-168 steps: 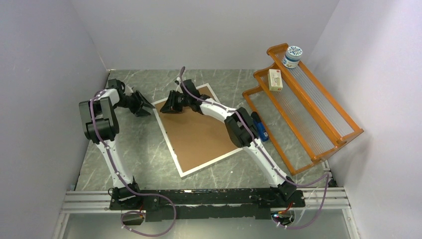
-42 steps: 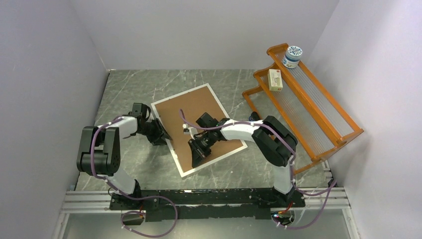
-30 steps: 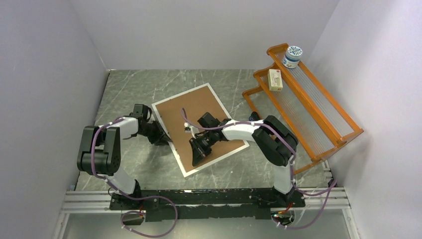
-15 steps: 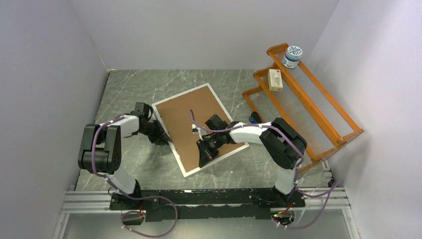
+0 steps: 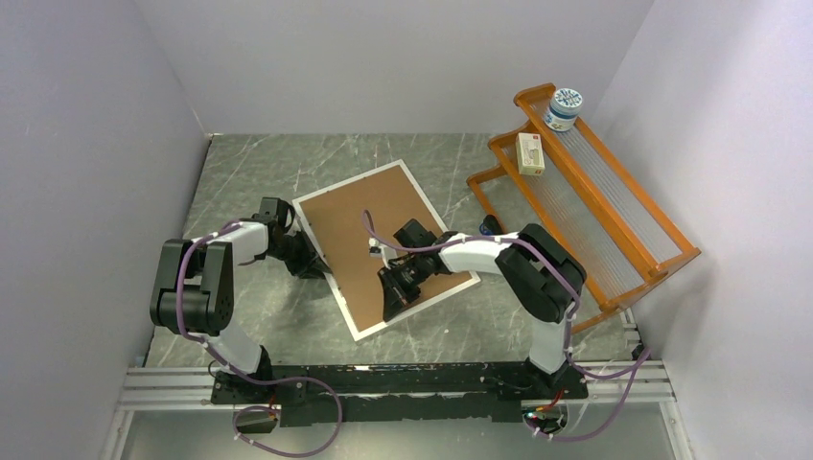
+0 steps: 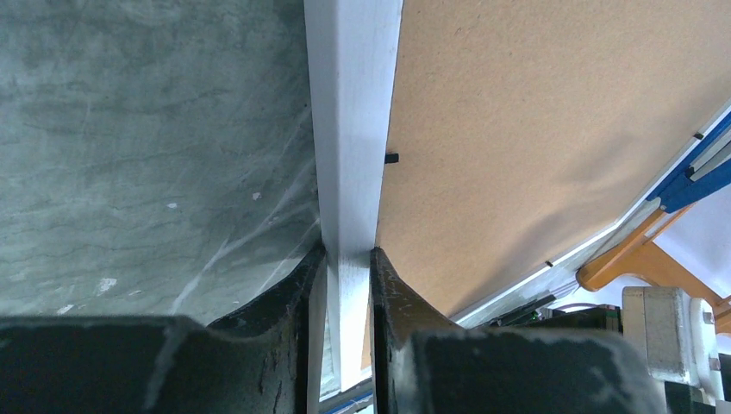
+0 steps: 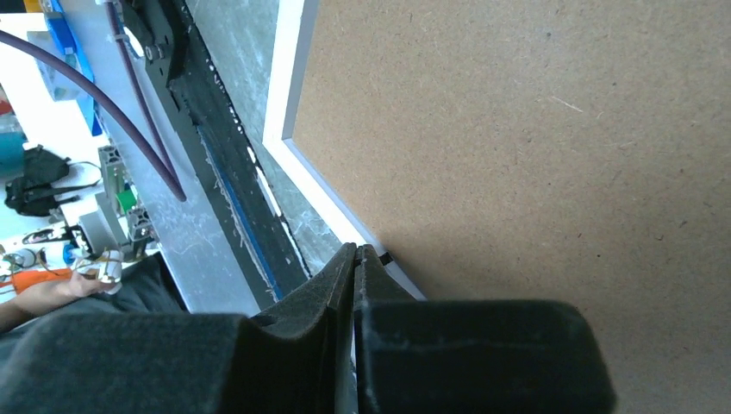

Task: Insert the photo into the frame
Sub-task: Install the photo frame at the center of the board.

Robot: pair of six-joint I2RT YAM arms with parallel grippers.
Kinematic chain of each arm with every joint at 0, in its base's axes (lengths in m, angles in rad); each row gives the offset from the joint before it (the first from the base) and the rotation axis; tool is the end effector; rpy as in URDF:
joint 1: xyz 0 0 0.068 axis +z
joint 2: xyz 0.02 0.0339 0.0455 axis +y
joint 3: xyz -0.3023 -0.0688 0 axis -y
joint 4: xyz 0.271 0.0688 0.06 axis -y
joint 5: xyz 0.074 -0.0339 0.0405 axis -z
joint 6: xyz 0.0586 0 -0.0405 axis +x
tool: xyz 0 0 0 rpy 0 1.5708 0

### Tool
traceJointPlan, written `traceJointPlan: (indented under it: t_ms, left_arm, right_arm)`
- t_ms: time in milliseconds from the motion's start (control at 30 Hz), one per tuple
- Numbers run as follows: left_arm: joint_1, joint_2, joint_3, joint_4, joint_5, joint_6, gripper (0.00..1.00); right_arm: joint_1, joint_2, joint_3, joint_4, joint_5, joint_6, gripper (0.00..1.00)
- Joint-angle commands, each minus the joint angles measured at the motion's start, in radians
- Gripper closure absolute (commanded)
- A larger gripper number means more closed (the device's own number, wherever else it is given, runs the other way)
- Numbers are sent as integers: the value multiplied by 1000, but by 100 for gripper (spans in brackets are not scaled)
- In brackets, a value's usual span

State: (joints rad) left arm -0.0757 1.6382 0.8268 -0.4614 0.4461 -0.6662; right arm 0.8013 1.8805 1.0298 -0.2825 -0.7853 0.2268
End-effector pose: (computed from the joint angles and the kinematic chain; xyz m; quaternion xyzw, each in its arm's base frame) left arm 0.3049 -0.0485 0.1386 -0.2492 0.9322 -0.2564 0.0556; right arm 0.2380 0.3053 0.1327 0.3352 -0.8414 -0.4238 0.0090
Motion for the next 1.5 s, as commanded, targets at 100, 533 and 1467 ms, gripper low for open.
traceJointPlan:
  t_ms: [100, 533, 1467]
  left_arm:
    - [-4, -6, -22, -52, -113, 29, 80]
    - [-4, -9, -15, -68, -127, 33, 80]
    - [2, -34, 141, -118, -85, 53, 40]
  right_arm:
    - [-51, 86, 14, 23, 118, -50, 92]
    - [-99, 155, 33, 33, 261, -50, 95]
    - [-251, -126, 242, -2, 809, 208, 48]
